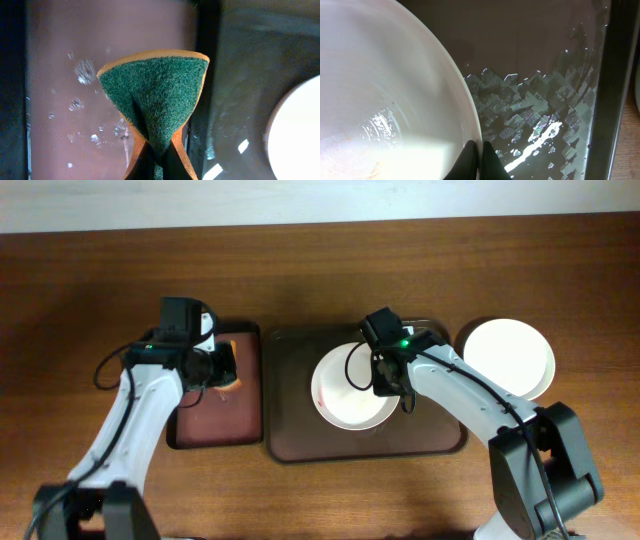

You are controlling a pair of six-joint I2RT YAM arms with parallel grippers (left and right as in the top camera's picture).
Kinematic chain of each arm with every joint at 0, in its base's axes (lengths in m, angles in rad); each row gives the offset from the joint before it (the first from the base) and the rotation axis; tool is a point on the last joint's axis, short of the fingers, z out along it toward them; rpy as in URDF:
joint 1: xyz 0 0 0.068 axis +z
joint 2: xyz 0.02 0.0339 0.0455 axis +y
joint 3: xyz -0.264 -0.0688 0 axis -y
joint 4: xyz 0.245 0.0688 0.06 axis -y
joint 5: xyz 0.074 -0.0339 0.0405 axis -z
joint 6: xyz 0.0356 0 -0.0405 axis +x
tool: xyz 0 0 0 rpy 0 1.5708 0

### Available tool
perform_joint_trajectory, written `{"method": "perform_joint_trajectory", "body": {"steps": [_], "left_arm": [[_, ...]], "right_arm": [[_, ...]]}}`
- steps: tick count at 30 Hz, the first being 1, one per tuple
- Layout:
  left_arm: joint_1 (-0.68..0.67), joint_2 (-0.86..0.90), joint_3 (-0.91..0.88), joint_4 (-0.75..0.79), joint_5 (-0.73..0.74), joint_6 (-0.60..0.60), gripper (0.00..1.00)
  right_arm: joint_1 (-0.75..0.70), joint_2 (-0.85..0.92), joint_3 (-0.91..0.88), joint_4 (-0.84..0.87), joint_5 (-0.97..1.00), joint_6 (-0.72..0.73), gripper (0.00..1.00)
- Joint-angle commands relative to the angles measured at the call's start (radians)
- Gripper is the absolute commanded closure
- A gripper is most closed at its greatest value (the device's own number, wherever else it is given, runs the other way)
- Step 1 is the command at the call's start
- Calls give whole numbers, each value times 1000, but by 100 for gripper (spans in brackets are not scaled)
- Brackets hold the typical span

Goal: Clean dirty plates on tray and stack at the side

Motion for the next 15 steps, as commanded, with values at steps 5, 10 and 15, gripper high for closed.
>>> {"method": "perform_joint_trajectory", "body": {"steps": [5,10,15], "left_arm": [[0,108,14,-9,220,-67,100],[-78,111,14,138,460,-178,100],[-286,183,14,333,448,-393,100]], "right_arm": [[0,10,-14,0,6,8,96],[0,10,-14,-1,6,8,96],[0,10,-14,-4,6,8,96]]}}
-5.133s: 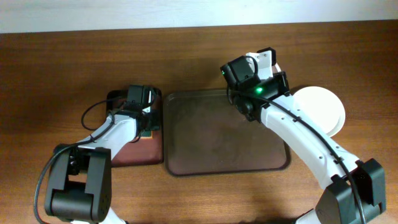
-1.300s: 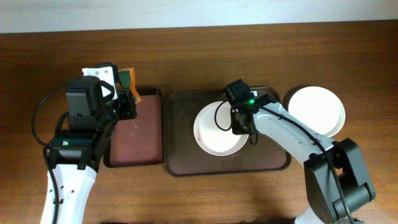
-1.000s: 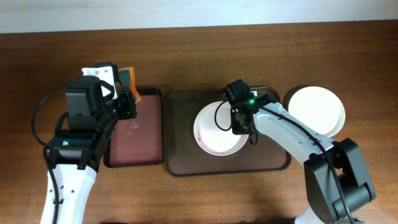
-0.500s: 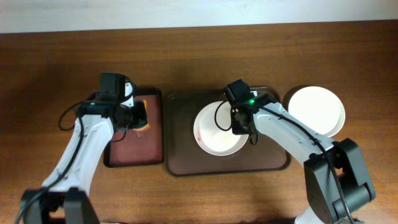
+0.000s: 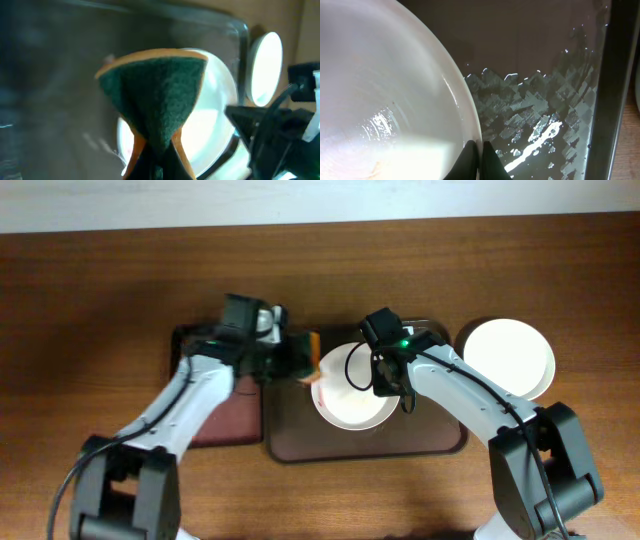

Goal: Clean dirty plates on tray and stack at the side

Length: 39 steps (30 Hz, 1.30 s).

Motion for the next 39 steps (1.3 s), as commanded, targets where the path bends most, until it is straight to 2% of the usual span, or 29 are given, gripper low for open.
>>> {"method": "perform_joint_trajectory", "body": {"steps": [1,3,5,6,8,9,10,12,15,19,21,23,26,29,35,39], "left_arm": [[-100,83,11,68,18,-168,100],[-150,140,11,90,22,-226,100],[-199,179,11,90,29,-227,100],[-229,197,11,83,-1,-187,100],[-246,200,11,-43,-234,-148,100],[-233,200,11,-96,-317,-133,100],[-218,200,11,-106,-339,-83,100],[-180,199,12,-110,-339,-13,100],[-148,198,71,-151,-340,172,100],[-146,198,206,-163,-339,186,100],[-137,183,273,-231,-341,192,100],[-96,116,278,-299,-419,193,100],[50,-10,278,-446,-576,193,100],[144,-11,257,-523,-604,251,100],[180,-11,60,-422,-657,272,100],[179,-11,-88,-238,-652,272,100]], "right_arm": [[0,10,-14,-5,6,8,96],[0,10,-14,-7,6,8,96],[0,10,-14,-6,6,8,96],[0,10,-14,-6,6,8,96],[0,10,-14,-8,6,8,96],[0,10,-14,-8,6,8,96],[0,10,-14,-8,6,8,96],[0,10,-14,-9,6,8,96],[0,10,-14,-13,6,8,96],[0,10,-14,-20,6,8,96],[0,10,-14,-19,6,8,96],[0,10,-14,-19,7,8,96],[-1,9,-5,4,16,3,96],[0,-9,72,-23,80,-38,96],[1,-68,222,-138,348,-152,96],[66,-129,227,-135,706,-154,96]]}}
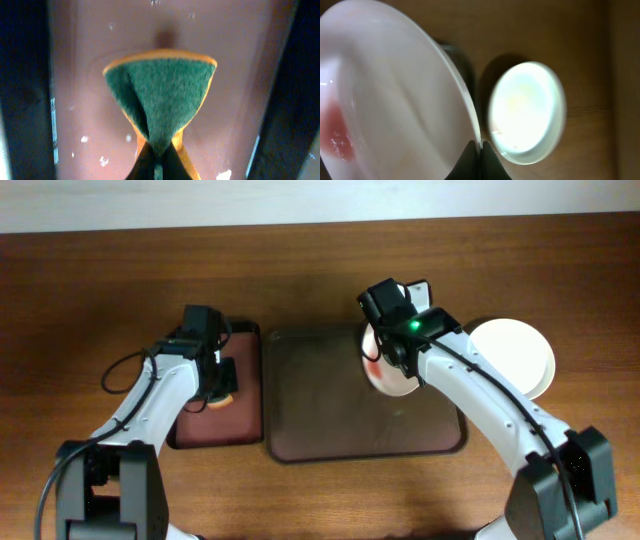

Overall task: Clean dirty plates on tray and stack at the side
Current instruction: 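Carry the plate right and stack it on the plate pile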

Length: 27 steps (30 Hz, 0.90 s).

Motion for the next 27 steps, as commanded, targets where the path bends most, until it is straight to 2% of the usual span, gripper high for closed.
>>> {"method": "perform_joint_trajectory", "body": {"steps": [1,4,11,13,16,19,20,21,22,23,27], "left_arm": [[3,-10,-94,99,-13,16,100],[3,-10,-101,114,-13,16,100],[3,-10,-101,127,-6,16,100],[3,-10,-101,130,1,16,100],[1,-10,-101,208,45,29,100],[-29,-10,-101,260,90,192,100],[-32,-10,-101,253,89,192,100],[-32,-10,-101,246,89,192,100],[-32,-10,-101,238,89,192,100],[-32,-10,-101,230,89,192,100],[-32,-10,-101,227,89,195,100]], "right_arm": [[82,-61,25,16,363,-10,96],[180,-61,25,43,558,-10,96],[197,-61,25,46,598,-10,96],[187,-61,25,46,589,36,96],[41,-61,25,42,245,145,96],[-206,-61,25,26,-134,199,96],[-283,-61,25,24,-237,198,96],[-428,-61,25,13,-396,198,96],[-477,-61,25,7,-440,198,96],[-594,-61,24,-8,-522,198,96],[-846,-45,24,-45,-545,197,96]]}}
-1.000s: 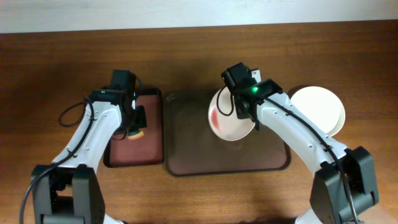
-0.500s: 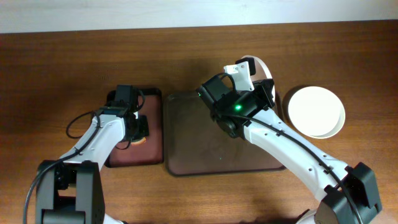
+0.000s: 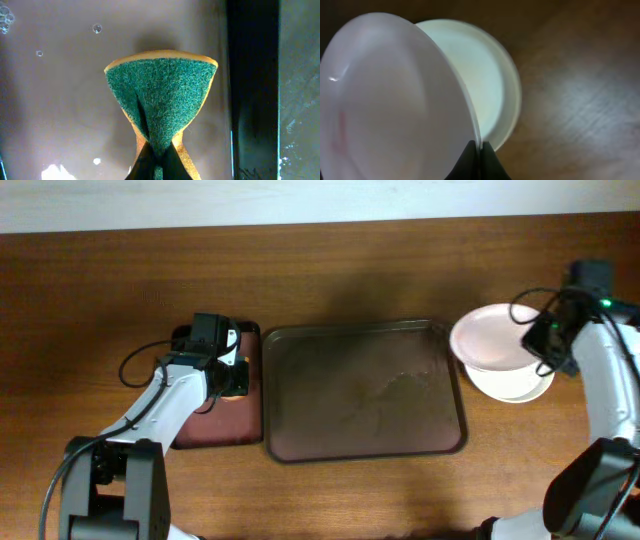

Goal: Clean dirty plates on tray and stack at the side

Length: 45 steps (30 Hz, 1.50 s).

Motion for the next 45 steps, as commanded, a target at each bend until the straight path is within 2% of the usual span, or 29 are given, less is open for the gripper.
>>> {"method": "perform_joint_trajectory", "body": {"steps": [1,6,7,8,9,10,12,14,17,18,21,23,24,25,26,29,30,33,36,38,40,42,45], "left_arm": [[0,-10,1,-1,11,19,100],[0,-10,1,3,11,19,100],[0,-10,1,10,10,19,100],[0,-10,1,11,11,19,100],[0,-10,1,10,11,19,99],[0,-10,1,10,11,19,97],[0,-10,1,10,10,21,86],[0,-10,1,10,11,79,82],[0,-10,1,10,11,80,77],[0,-10,1,10,11,79,65],[3,-50,41,10,12,14,55],[3,-95,69,9,12,10,39],[3,-115,75,6,12,-10,33],[3,-119,75,-9,15,-47,32],[10,-119,75,-51,15,-99,32],[64,-155,78,-233,16,-128,30],[71,-176,78,-290,16,-146,23],[70,-251,72,-370,15,-146,20],[67,-435,-20,-343,15,-146,19],[67,-630,-123,-291,16,-146,18],[68,-832,-211,-267,14,-146,0],[68,-908,-223,-260,14,-146,0],[68,-918,-224,-263,14,-146,0]], "right_arm": [[-108,6,18,-16,-39,3,96],[-153,64,-9,-7,-53,-11,96],[-153,64,-9,-6,-55,-11,87],[-153,64,-9,-4,-55,-11,68],[-153,64,-9,-4,-55,-11,63],[-153,64,-9,-4,-58,-11,63],[-153,64,-9,-6,-89,-11,63],[-153,64,-9,-8,-184,-69,63],[-145,64,-9,-14,-216,-73,57],[-125,64,-9,-15,-244,-133,52],[11,64,-8,-7,-299,-295,37],[113,64,-8,4,-317,-377,24],[176,64,-8,5,-328,-412,8],[235,64,-8,-14,-328,-424,1],[264,64,-6,-45,-328,-422,1],[308,40,-6,-187,-328,-354,1],[309,22,-7,-224,-328,-354,1],[309,-79,-60,-210,-328,-354,1],[309,-391,-275,-57,-328,-351,1],[308,-625,-390,16,-312,-352,1],[308,-869,-447,17,-278,-352,1],[308,-991,-447,-3,-278,-352,1],[308,-1039,-447,-9,-278,-352,1]]}}
